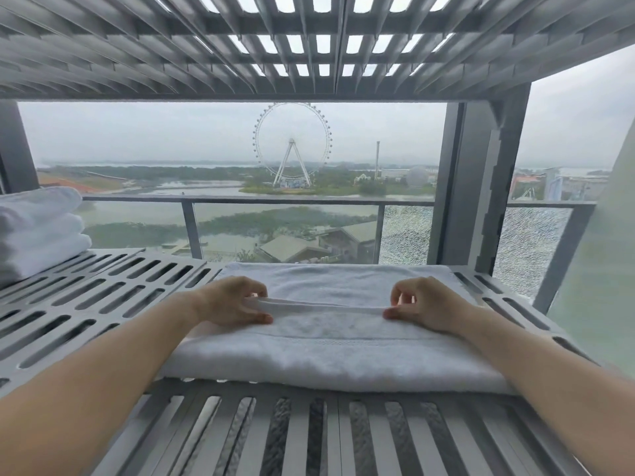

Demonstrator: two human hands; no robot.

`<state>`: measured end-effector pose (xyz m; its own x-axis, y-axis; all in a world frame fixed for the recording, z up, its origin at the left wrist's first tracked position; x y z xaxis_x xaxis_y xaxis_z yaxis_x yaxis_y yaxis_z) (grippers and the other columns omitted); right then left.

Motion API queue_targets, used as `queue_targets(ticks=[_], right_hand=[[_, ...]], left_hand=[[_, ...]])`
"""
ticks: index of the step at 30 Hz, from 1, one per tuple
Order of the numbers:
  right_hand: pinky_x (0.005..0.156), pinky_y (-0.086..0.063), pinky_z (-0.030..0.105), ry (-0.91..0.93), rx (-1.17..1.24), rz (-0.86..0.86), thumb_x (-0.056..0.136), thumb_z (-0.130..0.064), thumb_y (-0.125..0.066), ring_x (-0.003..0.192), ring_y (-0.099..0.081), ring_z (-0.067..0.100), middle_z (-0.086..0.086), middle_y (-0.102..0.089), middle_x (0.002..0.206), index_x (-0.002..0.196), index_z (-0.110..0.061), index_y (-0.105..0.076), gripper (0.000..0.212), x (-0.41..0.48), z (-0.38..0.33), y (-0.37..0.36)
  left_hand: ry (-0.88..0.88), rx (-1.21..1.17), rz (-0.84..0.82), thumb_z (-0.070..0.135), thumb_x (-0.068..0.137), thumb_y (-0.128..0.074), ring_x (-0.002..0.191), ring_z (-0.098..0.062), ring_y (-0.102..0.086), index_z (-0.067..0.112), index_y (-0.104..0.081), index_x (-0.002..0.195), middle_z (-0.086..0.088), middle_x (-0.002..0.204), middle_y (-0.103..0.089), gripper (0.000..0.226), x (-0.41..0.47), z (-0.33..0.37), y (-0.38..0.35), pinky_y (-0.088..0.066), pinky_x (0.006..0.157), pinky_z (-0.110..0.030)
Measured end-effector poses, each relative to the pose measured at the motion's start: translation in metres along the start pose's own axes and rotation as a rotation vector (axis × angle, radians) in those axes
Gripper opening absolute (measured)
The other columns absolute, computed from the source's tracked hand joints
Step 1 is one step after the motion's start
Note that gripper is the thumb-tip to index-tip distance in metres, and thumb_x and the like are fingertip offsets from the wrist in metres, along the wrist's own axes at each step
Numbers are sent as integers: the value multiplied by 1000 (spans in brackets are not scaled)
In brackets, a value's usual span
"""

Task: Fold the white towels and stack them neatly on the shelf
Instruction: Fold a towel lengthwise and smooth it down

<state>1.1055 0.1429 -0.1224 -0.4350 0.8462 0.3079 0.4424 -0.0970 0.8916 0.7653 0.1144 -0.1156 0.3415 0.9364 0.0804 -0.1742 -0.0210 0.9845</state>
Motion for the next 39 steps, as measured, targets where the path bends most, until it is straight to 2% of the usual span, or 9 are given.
queue_targets(ticks=[5,9,13,16,18,21,29,33,39], right_hand=[[54,-36,21,9,-204,19,66,-67,-61,66,-51,4,-13,-55,70,76,-27,-57,42,5,0,5],[64,-43,25,15,-281,-45,75,-64,-57,75,-54,9,-10,-58,86,93,-27,-57,41,3,-9,5],[85,-44,26,175,-34,107,87,-45,-55,97,-56,9,-8,-62,109,109,-27,-59,29,5,-52,-7],[108,-20,21,193,23,-213,95,-47,-37,132,-32,5,-13,-37,145,138,-32,-36,46,-3,-67,-37],[114,-2,26,215,-118,-392,96,-51,-24,140,-7,0,-19,-12,153,145,-38,-13,52,-10,-57,-45],[114,6,26,189,-179,-425,95,-53,-18,139,3,-3,-19,-2,154,146,-37,-4,55,-13,-45,-41],[113,7,24,202,-222,-458,95,-53,-17,139,7,-3,-16,4,155,146,-35,1,57,-21,-50,-39],[114,4,23,184,-159,-447,96,-53,-20,139,3,-3,-17,0,155,146,-35,-3,57,-20,-56,-37],[116,1,29,107,-177,-421,96,-53,-15,141,0,2,-12,-3,156,148,-30,-7,58,-6,-55,-42]], left_hand=[[81,97,-47,59,79,-58,85,-14,-51,25,-53,105,7,95,-54,44,-2,1,-1,-37,73,-25],[-12,61,30,45,81,-65,105,-13,-50,29,-50,117,7,115,-53,42,-3,24,10,-39,94,-27],[-212,-91,77,27,95,-47,124,-12,-42,27,-51,126,6,135,-47,31,8,84,-5,-29,103,-25],[-242,-19,-113,44,99,-27,140,-8,-18,29,-23,146,8,154,-20,50,7,98,-41,-9,115,-29],[-181,41,-147,54,96,-19,141,-2,-2,35,-6,147,15,156,-4,56,1,81,-48,3,115,-33],[-60,55,-160,61,92,-15,141,-1,1,38,-1,146,16,155,-1,61,-8,50,-41,5,113,-34],[62,56,-151,77,72,-4,143,-9,-1,43,1,145,15,156,-2,80,-23,26,-36,2,114,-52],[84,62,-192,73,82,-7,142,-6,7,43,4,144,20,154,5,69,-22,28,-36,10,108,-59],[-42,9,-142,60,93,-12,141,-2,3,38,-4,147,15,156,-1,59,-2,64,-41,5,115,-45]])
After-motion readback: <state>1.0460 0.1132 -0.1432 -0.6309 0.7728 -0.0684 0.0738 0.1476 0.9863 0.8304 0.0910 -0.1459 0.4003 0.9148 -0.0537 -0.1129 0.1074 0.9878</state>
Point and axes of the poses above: each hand's wrist, its own x-axis towards the middle knuckle, its own y-axis out of the back of the hand, z = x × y, the point moved 3 cm from there along x, towards the middle knuckle
